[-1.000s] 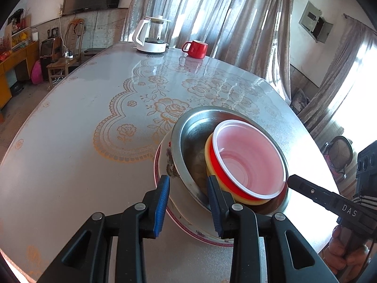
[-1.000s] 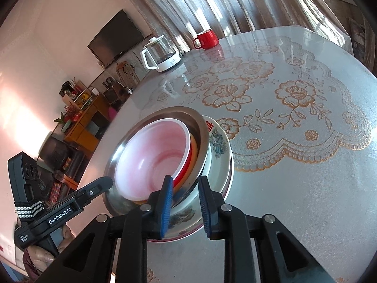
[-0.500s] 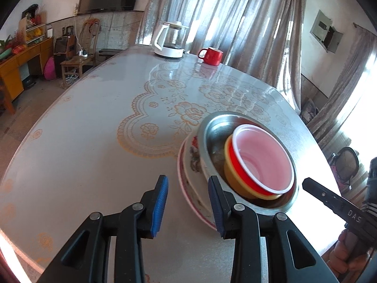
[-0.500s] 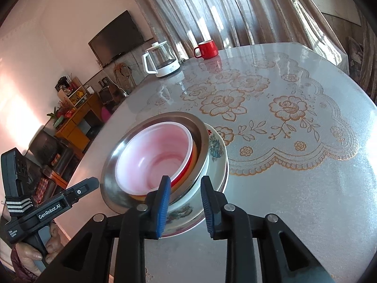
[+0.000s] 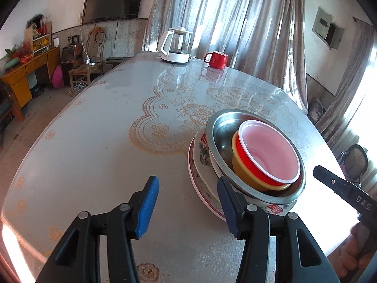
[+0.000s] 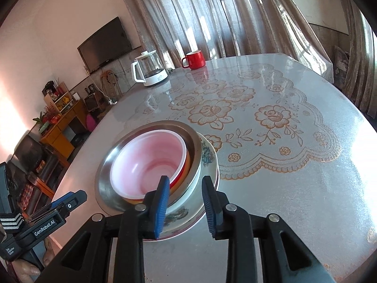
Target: Organize plates and bowls
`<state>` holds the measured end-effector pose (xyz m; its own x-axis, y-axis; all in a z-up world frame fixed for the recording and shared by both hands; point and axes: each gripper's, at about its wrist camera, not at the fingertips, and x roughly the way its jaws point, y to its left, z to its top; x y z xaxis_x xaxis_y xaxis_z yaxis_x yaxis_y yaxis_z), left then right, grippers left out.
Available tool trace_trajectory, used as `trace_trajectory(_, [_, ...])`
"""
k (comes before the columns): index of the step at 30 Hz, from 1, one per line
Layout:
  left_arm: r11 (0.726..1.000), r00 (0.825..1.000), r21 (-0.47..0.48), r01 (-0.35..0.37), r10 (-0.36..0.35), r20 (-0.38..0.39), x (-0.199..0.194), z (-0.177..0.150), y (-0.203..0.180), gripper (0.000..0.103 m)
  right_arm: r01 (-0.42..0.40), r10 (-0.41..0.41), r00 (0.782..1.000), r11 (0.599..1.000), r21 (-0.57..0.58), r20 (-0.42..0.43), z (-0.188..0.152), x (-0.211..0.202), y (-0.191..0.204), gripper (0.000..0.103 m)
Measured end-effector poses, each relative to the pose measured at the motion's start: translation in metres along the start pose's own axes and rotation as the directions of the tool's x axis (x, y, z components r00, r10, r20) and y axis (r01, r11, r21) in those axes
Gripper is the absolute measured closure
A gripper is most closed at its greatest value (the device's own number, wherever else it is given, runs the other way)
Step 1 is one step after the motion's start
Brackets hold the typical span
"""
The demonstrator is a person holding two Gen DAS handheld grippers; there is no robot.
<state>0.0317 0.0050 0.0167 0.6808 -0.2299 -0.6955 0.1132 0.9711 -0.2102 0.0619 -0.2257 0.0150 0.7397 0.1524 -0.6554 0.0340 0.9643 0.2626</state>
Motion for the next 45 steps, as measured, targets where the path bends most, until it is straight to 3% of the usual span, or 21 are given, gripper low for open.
trace_trajectory(10, [0.996, 0.995, 0.039, -0.077, 0.075, 0.058, -0.008, -0.002, -0.006, 0.028, 0.086, -0.081, 0.994, 0.995, -0.057, 0.079, -0.007, -0.01, 0.017, 0.072])
trace_trajectory(17, [0.992, 0.991, 0.061, -0.112, 0.107, 0.082, -0.008, -0.005, -0.013, 0.019, 0.13, -0.117, 0.986, 0.986, -0.103, 0.121, -0.01, -0.016, 0.028, 0.069])
trace_trajectory(19, [0.99, 0.989, 0.063, -0.127, 0.121, 0.089, -0.008, -0.004, -0.015, 0.008, 0.136, -0.122, 0.984, 0.985, -0.108, 0.126, -0.011, -0.017, 0.03, 0.068])
trace_trajectory(24, [0.987, 0.984, 0.073, -0.14, 0.131, 0.118, -0.011, -0.002, -0.019, 0.0, 0.147, -0.132, 0.983, 0.983, -0.113, 0.128, -0.011, -0.014, 0.032, 0.067])
trace_trajectory(45, [0.975, 0.969, 0.053, -0.215, 0.206, 0.135, -0.007, -0.001, -0.021, 0.0, 0.154, -0.136, 0.98, 0.98, -0.124, 0.143, -0.01, -0.009, 0.035, 0.067])
